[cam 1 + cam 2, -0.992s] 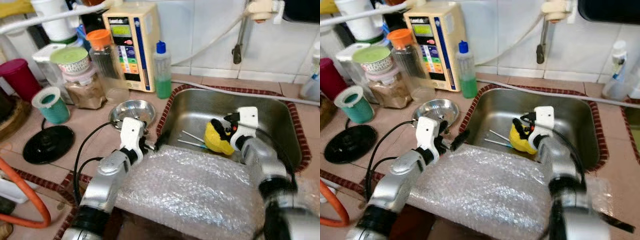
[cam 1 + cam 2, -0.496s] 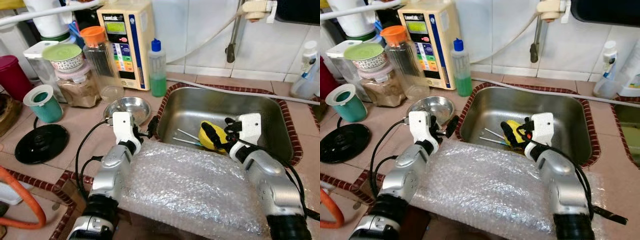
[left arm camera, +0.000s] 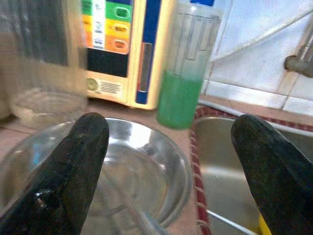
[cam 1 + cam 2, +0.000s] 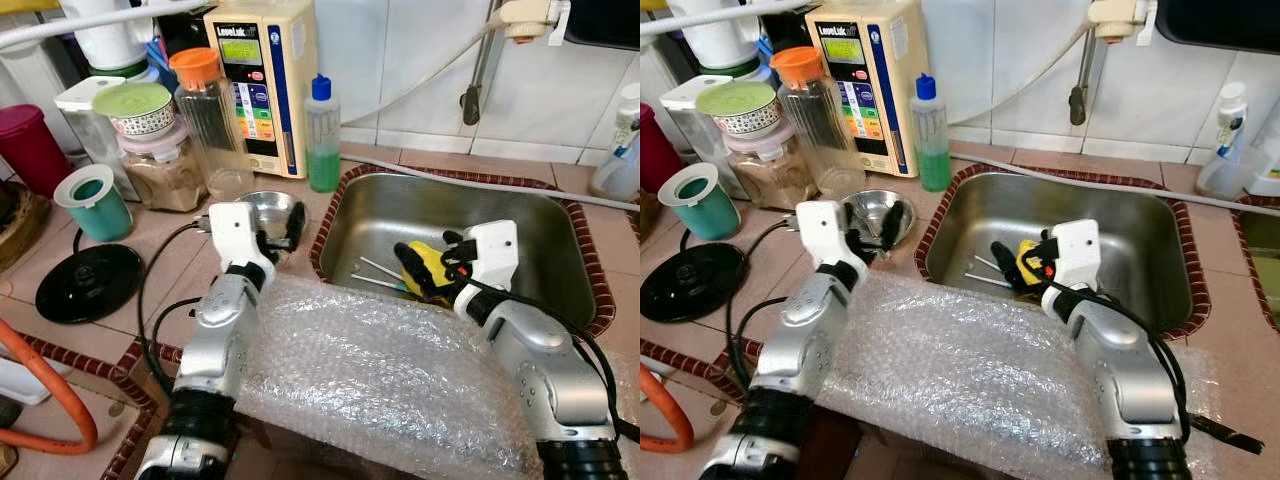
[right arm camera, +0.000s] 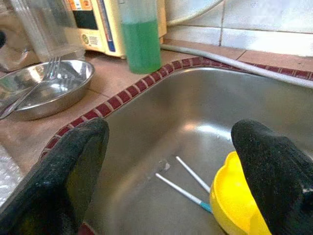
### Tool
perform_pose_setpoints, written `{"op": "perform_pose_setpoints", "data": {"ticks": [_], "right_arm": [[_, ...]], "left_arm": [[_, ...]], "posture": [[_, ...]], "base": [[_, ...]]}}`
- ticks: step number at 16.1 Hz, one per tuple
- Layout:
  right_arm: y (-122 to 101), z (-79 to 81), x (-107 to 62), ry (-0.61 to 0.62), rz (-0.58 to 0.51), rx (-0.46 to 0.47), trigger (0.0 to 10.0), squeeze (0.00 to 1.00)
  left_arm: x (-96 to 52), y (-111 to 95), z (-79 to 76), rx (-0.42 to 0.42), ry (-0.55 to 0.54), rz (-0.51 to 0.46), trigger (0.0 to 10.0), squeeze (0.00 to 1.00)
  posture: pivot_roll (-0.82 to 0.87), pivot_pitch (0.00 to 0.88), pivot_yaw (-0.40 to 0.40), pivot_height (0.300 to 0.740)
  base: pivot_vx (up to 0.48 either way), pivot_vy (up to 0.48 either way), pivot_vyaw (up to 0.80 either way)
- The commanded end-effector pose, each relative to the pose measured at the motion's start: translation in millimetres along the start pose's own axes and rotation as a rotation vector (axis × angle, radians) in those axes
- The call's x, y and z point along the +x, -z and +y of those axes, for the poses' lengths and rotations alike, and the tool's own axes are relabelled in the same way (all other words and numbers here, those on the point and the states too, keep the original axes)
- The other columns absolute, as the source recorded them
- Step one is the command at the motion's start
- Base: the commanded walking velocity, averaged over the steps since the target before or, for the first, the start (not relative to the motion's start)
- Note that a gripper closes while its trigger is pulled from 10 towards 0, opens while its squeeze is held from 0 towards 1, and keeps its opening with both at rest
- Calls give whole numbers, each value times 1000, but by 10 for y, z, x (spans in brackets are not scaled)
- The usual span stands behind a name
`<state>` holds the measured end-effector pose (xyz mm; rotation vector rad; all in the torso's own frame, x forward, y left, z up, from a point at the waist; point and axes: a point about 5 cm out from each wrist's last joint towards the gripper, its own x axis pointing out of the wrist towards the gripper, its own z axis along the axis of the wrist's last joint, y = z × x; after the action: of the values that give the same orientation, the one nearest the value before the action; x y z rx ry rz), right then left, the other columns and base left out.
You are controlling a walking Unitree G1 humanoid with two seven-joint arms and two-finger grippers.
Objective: Kitchen organization
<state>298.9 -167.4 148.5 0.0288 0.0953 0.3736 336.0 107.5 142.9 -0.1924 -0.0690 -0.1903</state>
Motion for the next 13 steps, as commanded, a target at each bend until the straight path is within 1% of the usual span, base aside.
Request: {"op": "perform_pose_setpoints", "data": {"ticks": [1,2,3,4,5,7,8,9,10,12,13], "right_arm": [[-70,88,0,-41,-18,-13,10000,1000],[-75,108,0,-51,-15,-18,10000,1000],[-80,148,2,-71,-14,-24,10000,1000],[-88,187,2,-91,-16,-37,10000,1000],[-91,203,2,-93,-15,-36,10000,1000],[-98,235,-5,-99,-18,-39,10000,1000],[-91,251,-16,-104,-16,-43,10000,1000],[-77,260,-28,-104,-10,-50,10000,1000],[-75,266,-30,-105,-8,-53,10000,1000],[-77,280,-33,-106,-8,-60,10000,1000],[-75,287,-37,-106,-7,-59,10000,1000]], "left_arm": [[15,-49,87,37,-64,11,10000,1000],[36,-33,146,49,-113,53,10000,1000],[81,-39,210,43,-154,87,10000,1000],[149,-45,256,59,-178,128,10000,1000],[178,-50,253,42,-171,138,10000,1000],[243,-45,257,53,-183,185,10000,1000],[282,-40,215,45,-160,214,10000,1000],[332,-19,159,28,-143,257,10000,0],[347,-2,140,18,-137,284,10000,0],[402,11,99,-38,-128,321,10000,0],[431,6,92,-37,-125,336,10000,0]], "posture": [[-51,0,71,740],[-49,0,71,740],[-46,0,77,740],[-46,0,81,740],[-49,0,89,740],[-54,0,98,740],[-57,0,103,740],[-61,0,108,740],[-65,0,111,740],[-67,0,115,740],[-67,0,118,740]], "base": [[0,0,0],[0,0,0],[0,0,0],[0,0,0],[0,0,0],[0,0,0],[0,0,0],[0,0,0],[0,0,0],[0,0,0],[0,0,0]]}}
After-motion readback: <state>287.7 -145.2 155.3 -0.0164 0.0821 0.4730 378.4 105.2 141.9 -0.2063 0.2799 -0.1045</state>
